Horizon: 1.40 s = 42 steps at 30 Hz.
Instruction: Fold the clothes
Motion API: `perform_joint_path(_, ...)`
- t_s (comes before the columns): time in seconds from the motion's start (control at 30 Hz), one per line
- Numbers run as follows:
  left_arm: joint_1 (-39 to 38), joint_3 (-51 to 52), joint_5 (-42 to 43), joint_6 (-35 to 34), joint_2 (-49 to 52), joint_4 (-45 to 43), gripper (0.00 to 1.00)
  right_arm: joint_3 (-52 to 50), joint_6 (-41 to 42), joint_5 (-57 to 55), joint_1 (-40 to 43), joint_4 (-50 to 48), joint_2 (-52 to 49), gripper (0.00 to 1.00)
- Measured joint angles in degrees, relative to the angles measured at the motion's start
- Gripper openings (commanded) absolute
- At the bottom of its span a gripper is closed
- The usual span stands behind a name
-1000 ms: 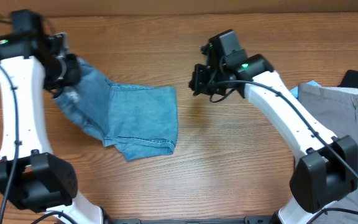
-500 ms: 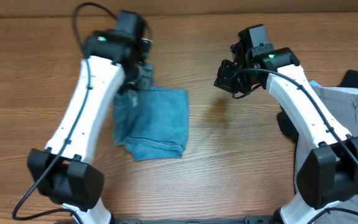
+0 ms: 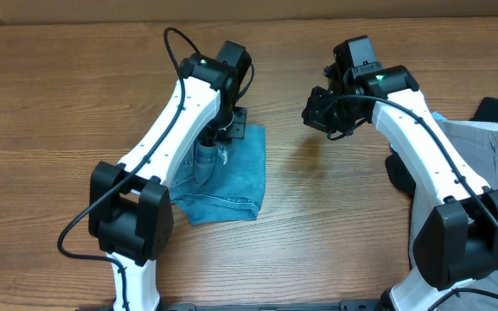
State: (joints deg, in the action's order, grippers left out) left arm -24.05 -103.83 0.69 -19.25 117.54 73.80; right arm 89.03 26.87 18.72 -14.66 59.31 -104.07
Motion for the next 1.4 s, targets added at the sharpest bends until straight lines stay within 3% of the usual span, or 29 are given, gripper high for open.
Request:
perform_joint_path(0.13, -0.52, 0.00, 1.14, -2.21, 1.25, -0.11, 0.20, 0.00, 0.04, -0.96, 0.00, 0.52, 0.00, 0.04)
perform_joint_path(0.2, -0.70, 0.00, 2.23, -3.06, 1.66, -0.09, 0.34, 0.00, 0.02, -1.16, 0.00, 0.74, 0.00, 0.04)
perform_joint_path(0.3, -0.74, 0.02, 5.46, -3.69, 2.03, 0.20, 0.47, 0.00, 0.02, -1.22, 0.00, 0.76, 0.00, 0.04)
perform_joint_path(0.57, -0.11, -1.18, 7.13, -3.02, 2.21, 5.79, 0.56, 0.00, -0.39, -1.57, 0.00, 1.40, 0.00, 0.04)
perform_joint_path(0.87, 6.38, -14.27, 1.11, -1.16, 2.49, 13.57, 0.68, 0.00, -2.71, -0.92, 0.00, 0.87, 0.00, 0.08)
perform_joint_path(0.97, 7.65, -15.58, -0.48, -0.46, 2.49, 13.92, 0.58, 0.00, -5.77, 1.73, 0.00, 0.13, 0.00, 0.11)
perform_joint_path(1.0, 7.89, -15.58, -0.76, -0.15, 2.49, 14.10, 0.50, 0.00, -7.23, 3.13, 0.00, -0.11, 0.00, 0.11)
perform_joint_path(1.03, 8.07, -15.58, -1.03, 0.09, 2.49, 14.38, 0.34, 0.00, -8.50, 4.59, 0.00, -0.55, 0.00, 0.11)
perform_joint_path(1.07, 8.24, -15.58, -1.27, 0.35, 2.49, 14.53, 0.07, 0.00, -9.86, 6.45, -0.02, -1.03, 0.00, 0.08)
perform_joint_path(1.23, 8.83, -15.58, -1.84, 2.14, 2.49, 14.01, 0.04, 0.00, -13.00, 12.37, -1.86, -5.01, 0.00, 0.07)
perform_joint_path(1.4, 9.33, -15.58, -1.84, 5.57, 2.49, 13.79, 0.04, 0.00, -13.57, 13.90, -9.77, -8.33, 0.00, 0.10)
